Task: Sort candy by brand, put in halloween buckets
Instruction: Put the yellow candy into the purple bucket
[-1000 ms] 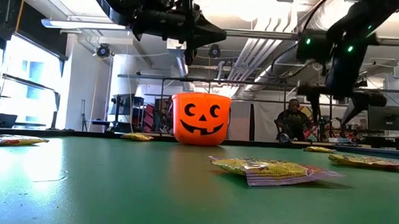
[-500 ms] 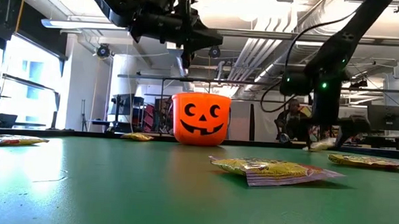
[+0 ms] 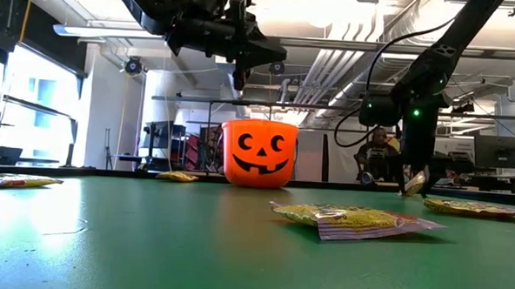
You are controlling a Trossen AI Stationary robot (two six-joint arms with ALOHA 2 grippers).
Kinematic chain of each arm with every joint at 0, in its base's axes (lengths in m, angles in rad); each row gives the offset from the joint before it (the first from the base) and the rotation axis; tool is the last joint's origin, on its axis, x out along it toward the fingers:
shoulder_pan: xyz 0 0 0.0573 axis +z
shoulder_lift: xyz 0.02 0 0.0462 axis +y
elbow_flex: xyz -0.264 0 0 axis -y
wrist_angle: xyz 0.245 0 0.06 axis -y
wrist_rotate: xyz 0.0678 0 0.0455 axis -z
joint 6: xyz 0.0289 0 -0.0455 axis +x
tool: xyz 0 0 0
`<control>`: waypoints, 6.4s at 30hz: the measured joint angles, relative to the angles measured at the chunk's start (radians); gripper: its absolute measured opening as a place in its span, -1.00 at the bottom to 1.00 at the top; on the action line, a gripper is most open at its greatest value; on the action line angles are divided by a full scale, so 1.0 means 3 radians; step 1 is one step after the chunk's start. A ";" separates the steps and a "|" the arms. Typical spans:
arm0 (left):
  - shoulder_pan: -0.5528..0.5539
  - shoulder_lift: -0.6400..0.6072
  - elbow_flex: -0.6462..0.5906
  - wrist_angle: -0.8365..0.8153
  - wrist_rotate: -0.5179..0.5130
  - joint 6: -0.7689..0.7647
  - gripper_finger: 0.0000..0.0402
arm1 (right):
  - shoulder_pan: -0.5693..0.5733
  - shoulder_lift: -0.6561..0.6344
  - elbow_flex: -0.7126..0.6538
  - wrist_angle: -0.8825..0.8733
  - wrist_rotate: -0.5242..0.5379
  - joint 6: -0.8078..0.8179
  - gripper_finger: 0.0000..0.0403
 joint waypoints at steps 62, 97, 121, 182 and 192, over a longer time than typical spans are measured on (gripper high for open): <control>-0.0004 -0.0014 0.0001 -0.0074 -0.0079 0.0044 -0.88 | 0.5097 -0.1081 0.1860 -0.2525 -0.2204 0.3084 -0.99; -0.0118 -0.0013 0.0001 -0.0074 -0.0223 0.0111 -0.88 | 0.5212 -0.0364 0.2239 -0.2951 -0.2608 0.2366 -0.22; -0.0119 -0.0011 0.0001 -0.0074 -0.0249 0.0239 -0.88 | 0.4209 -0.0301 0.3003 -0.3629 -0.0901 0.0194 -0.06; -0.0189 -0.0118 0.0003 -0.0409 -0.0264 0.0713 -0.88 | 0.2663 -0.0030 0.0765 -0.1013 -0.1721 -0.2074 0.26; -0.0195 -0.0118 0.0000 -0.0419 -0.0264 0.0714 -0.88 | 0.2655 0.0167 0.0534 -0.0870 -0.1920 -0.1833 -0.20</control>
